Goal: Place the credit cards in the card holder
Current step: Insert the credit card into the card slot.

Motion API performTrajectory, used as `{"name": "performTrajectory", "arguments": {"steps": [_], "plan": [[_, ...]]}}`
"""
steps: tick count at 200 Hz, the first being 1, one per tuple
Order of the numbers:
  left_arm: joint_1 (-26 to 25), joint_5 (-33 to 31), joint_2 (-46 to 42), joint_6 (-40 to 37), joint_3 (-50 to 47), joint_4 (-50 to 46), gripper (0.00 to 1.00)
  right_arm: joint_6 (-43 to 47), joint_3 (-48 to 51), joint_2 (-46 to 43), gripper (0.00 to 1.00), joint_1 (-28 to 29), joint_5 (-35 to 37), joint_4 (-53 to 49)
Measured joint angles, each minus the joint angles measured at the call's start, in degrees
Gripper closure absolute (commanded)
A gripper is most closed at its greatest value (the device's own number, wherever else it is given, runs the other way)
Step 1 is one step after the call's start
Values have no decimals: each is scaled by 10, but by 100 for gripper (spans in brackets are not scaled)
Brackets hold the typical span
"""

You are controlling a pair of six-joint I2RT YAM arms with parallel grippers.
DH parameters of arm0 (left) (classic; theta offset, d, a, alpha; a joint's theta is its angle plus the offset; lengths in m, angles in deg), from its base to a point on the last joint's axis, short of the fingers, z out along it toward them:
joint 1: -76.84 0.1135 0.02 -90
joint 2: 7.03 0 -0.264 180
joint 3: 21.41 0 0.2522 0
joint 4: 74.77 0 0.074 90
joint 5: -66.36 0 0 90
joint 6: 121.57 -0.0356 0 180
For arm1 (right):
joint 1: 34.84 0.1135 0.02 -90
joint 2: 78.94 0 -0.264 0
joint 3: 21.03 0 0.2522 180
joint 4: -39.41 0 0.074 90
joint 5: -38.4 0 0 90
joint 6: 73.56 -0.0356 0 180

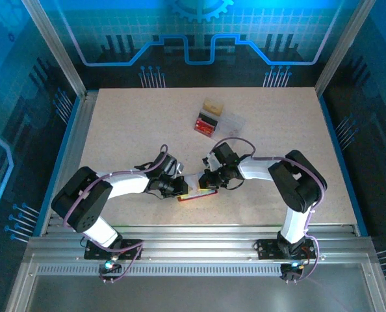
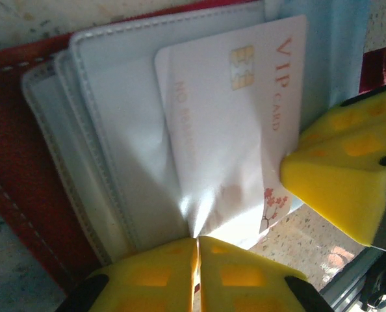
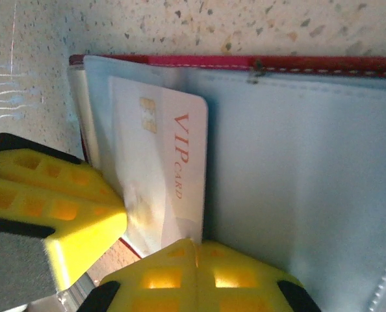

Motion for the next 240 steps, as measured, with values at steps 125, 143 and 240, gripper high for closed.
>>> {"name": "performTrajectory", "arguments": {"steps": [125, 143, 240], "plan": [[78, -6, -96, 40, -6, -45, 100, -14, 27, 2, 100, 11, -14, 75], [79, -13, -75, 41, -4, -48, 100, -14, 31, -1, 100, 11, -14, 76], [80, -23, -2, 28, 9, -55, 100, 8, 9, -6, 100, 11, -14, 23]]}}
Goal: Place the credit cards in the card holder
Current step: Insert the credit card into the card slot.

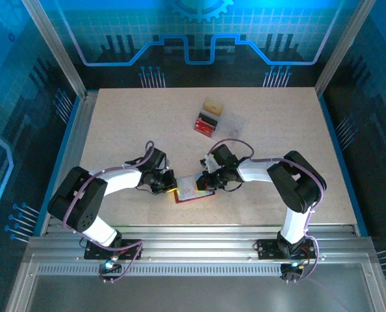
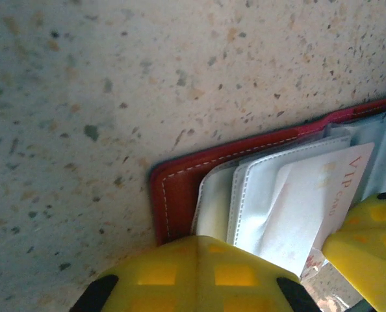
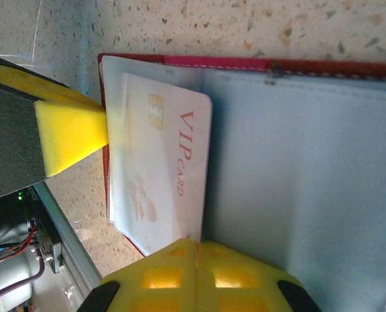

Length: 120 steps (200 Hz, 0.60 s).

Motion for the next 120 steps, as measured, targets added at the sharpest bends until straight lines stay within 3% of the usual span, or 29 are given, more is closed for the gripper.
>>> {"name": "performTrajectory", "arguments": {"steps": [120], "plan": [[1, 23, 23, -2, 8, 32, 100, -8, -50, 24, 99, 23, 30, -56]]}}
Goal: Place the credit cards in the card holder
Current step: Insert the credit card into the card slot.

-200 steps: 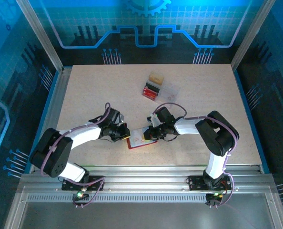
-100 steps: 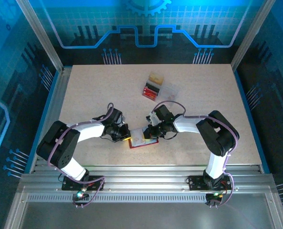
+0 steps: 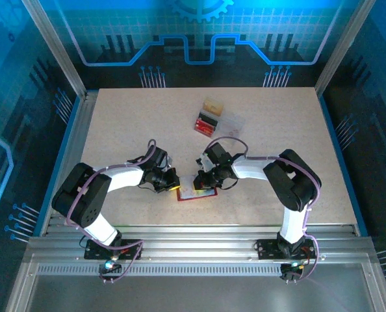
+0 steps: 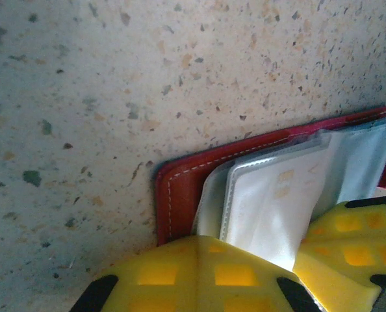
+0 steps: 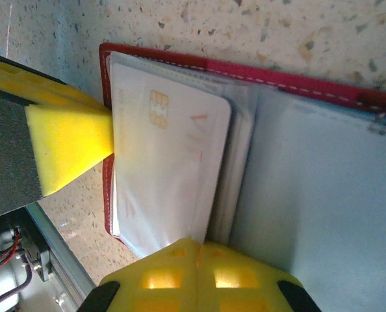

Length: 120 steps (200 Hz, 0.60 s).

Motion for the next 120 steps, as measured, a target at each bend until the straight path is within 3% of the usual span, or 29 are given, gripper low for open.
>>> {"name": "performTrajectory", "arguments": {"steps": [36, 92, 120], "plan": [[0, 0, 0, -2, 0, 0, 100, -5, -2, -7, 80, 8, 20, -6], [0, 0, 1, -12, 2, -2, 100, 28, -30, -28, 65, 26, 70, -66], [-2, 1, 7, -13, 8, 0, 100, 51, -50, -50, 63, 26, 103, -117]]}}
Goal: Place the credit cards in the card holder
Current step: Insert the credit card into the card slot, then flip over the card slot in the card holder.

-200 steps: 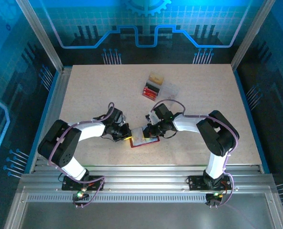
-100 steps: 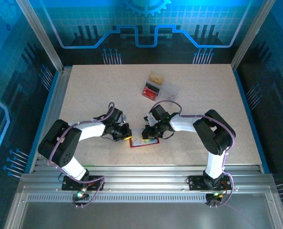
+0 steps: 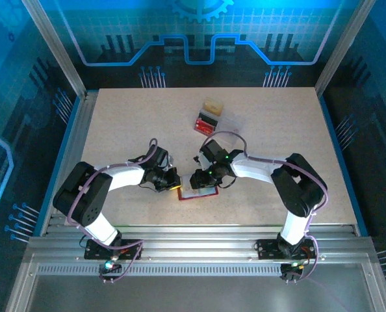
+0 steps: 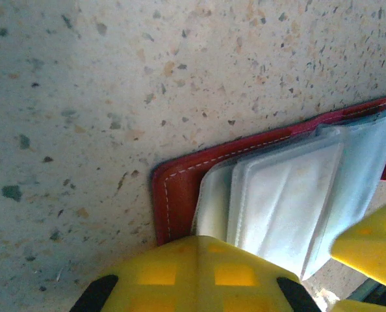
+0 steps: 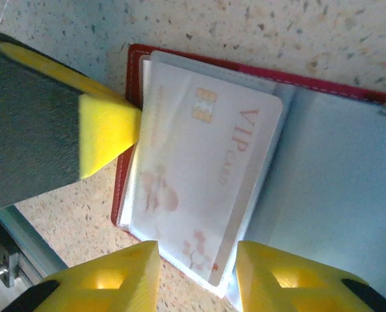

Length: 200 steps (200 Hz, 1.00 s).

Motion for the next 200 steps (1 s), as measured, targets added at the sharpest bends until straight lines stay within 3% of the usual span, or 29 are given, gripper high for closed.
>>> {"name": "performTrajectory", "arguments": {"steps": [17, 36, 52, 116, 200], "plan": [[0, 1, 0, 0, 0, 0, 100, 14, -15, -19, 63, 0, 20, -29], [0, 1, 1, -2, 0, 0, 100, 33, -36, -34, 72, -1, 42, -56], [0, 2, 1, -2, 0, 0, 100, 46, -53, -36, 74, -3, 66, -78], [0, 3, 1, -2, 0, 0, 100, 86, -118, 26, 72, -8, 165, -147], [0, 3, 1, -2, 0, 0, 100, 99, -130, 93, 68, 0, 212, -158]]}}
